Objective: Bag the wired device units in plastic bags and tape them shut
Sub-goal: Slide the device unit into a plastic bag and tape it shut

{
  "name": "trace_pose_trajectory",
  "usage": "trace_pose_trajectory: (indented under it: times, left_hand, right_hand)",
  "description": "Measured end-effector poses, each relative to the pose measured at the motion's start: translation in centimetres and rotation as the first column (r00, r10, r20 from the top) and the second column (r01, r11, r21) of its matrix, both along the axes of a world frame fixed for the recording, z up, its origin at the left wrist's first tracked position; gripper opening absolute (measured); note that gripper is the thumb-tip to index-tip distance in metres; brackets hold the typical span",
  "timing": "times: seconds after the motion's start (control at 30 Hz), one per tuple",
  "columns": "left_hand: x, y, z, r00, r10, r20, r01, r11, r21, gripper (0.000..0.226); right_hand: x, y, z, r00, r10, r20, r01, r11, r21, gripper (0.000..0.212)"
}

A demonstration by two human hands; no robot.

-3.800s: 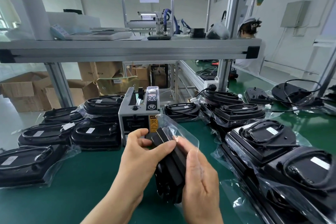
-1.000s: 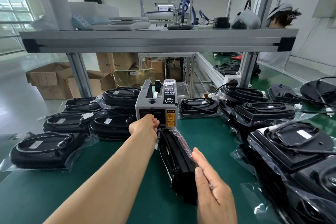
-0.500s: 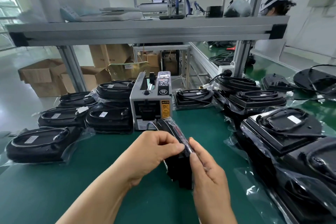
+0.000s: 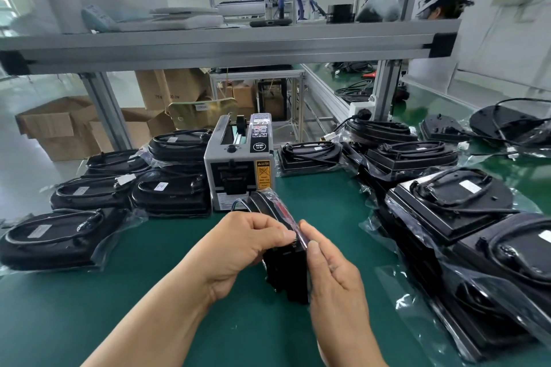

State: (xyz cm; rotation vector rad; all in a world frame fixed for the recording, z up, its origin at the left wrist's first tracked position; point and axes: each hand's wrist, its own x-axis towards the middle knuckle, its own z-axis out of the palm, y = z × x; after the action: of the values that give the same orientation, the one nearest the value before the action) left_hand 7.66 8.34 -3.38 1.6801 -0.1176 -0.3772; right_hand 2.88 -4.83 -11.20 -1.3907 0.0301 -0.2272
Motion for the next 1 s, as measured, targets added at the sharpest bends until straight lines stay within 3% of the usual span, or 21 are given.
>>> trace_pose_trajectory:
  times: [0.57,0.87,1.0]
  left_hand:
    - [-0.3,-0.6,-1.4,0.981,0.112,0.161,-0.124,0.990,0.064,0.018]
    - [-0.2,-0.2,-1.7,0.939,0.103,0.329,-0.180,0.961,0.210,0.023]
    - [-0.1,-0.8,-2.5,0.937,0.251,0.244,-0.281,0.955,0.097,0.025]
  right_hand:
    - [0.0,0.0,0.1,1.000,0.004,0.007,-0.004,1.000,-0.020,0.032]
    - [-0.3,-0.2,0.5,1.000,0.006,0.005,-0.006,1.000,-0.023,0.034]
    - [-0.3,-0.1,0.5,1.000,0.009,-0.001,-0.010,0.998,-0.057,0.030]
